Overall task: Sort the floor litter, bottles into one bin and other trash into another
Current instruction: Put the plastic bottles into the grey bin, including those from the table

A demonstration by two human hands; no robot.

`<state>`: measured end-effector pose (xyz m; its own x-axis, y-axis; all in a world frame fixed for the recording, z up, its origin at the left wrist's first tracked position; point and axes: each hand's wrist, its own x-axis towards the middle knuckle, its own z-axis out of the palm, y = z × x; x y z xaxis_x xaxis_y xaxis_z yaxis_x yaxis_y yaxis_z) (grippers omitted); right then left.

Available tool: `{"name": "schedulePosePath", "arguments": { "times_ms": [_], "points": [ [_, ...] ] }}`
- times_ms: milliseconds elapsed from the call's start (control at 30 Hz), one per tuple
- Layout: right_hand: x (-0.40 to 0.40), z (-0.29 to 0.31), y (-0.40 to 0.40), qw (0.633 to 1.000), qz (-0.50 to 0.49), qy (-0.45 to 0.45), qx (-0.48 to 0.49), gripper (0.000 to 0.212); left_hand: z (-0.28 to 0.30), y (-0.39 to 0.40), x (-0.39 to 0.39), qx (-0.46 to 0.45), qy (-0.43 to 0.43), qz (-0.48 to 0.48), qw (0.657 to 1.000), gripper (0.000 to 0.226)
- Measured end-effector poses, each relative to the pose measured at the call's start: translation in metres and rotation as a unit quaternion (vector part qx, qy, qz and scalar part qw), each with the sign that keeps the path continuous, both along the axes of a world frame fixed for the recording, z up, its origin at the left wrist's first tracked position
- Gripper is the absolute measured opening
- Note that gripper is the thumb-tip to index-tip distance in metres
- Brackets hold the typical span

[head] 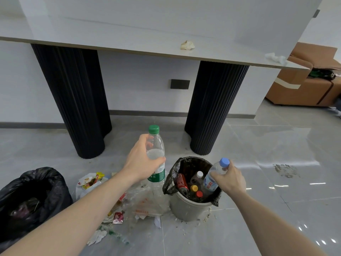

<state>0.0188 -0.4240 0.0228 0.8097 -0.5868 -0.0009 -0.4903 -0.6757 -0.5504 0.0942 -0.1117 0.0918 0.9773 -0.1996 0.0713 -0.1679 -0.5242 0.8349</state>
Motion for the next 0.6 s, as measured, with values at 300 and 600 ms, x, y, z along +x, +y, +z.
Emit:
{"name": "schedulePosePath", "arguments": {
  "times_ms": [300,600],
  "points": [
    [0.0010,0.0038,0.0028,0.999,0.031,0.010,0.015,0.035,0.0007,0.0019,-0.0020,-0.001,-0.005,0.001,1.000,0.074],
    [0.0034,0.0001,0.0022,0.997,0.038,-0.008,0.070,0.033,-0.0005,-0.0002,-0.0014,0.006,-0.005,-0.001,1.000,0.070]
  ]
}}
